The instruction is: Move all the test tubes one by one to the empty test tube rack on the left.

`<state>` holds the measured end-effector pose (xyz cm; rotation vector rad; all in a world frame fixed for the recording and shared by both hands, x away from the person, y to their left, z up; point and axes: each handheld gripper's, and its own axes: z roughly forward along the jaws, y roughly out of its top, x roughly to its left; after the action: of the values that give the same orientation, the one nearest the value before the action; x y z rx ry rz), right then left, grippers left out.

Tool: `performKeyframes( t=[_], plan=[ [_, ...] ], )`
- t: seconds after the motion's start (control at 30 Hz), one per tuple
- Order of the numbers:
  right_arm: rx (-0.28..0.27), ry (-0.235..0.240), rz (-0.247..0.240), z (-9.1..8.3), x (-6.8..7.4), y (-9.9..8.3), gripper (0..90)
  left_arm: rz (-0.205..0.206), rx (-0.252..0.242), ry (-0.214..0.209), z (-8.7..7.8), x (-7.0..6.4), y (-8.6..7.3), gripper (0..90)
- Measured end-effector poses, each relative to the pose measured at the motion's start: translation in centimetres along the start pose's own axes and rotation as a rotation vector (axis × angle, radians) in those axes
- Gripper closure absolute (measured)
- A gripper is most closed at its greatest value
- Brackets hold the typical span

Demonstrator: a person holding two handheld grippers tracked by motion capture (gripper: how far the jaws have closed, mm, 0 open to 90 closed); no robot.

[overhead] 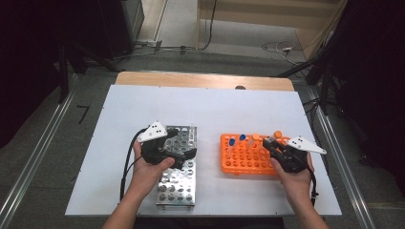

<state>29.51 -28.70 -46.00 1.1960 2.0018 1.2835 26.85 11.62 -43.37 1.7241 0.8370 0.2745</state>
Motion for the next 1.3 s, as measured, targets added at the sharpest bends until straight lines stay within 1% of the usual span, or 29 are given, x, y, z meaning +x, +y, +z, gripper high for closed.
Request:
performKeyframes(
  t=[0.07, 0.17, 0.37, 0.5, 0.57, 0.73, 0.9, 0.93, 1.07, 1.17, 1.3],
  plan=[
    [0.007, 0.016, -0.001, -0.3, 0.2, 0.0, 72.7, 0.004, -0.001, -0.003, 0.0, -0.1, 0.0, 0.1],
    [0.014, 0.028, -0.019, -0.6, 0.5, 0.0, 72.7, 0.004, -0.004, -0.006, 0.0, -0.2, 0.1, 0.1],
    [0.009, 0.054, -0.033, -1.6, 1.3, 0.0, 72.7, 0.006, -0.001, -0.013, -0.1, -0.3, 0.1, 0.0],
    [0.009, 0.085, -0.049, -2.2, 2.0, 0.0, 72.7, 0.007, -0.005, 0.011, -0.1, -0.5, 0.2, 0.0],
    [0.009, 0.108, -0.059, -2.3, 2.4, -0.1, 72.7, 0.008, -0.007, 0.004, -0.1, -0.6, 0.3, 0.0],
    [0.013, 0.154, -0.075, -2.8, 3.6, -0.1, 72.7, 0.012, -0.009, 0.004, -0.1, -0.8, 0.3, 0.0],
    [0.009, 0.192, -0.092, -2.9, 4.6, 0.0, 72.7, 0.015, -0.010, -0.010, 0.0, -1.0, 0.4, 0.0],
    [0.007, 0.199, -0.098, -2.9, 4.7, 0.0, 72.7, 0.017, -0.010, -0.009, 0.0, -1.1, 0.4, 0.0],
    [0.010, 0.220, -0.102, -2.9, 5.3, 0.0, 72.7, 0.029, -0.003, -0.029, 0.1, -1.5, 0.5, 0.4],
    [0.013, 0.233, -0.104, -2.9, 5.6, 0.0, 72.7, 0.030, -0.002, -0.045, 0.3, -1.7, 0.5, 0.9],
    [0.015, 0.257, -0.115, -2.8, 6.2, 0.0, 72.7, 0.035, 0.000, -0.055, 0.5, -2.1, 0.4, 2.2]
  ],
)
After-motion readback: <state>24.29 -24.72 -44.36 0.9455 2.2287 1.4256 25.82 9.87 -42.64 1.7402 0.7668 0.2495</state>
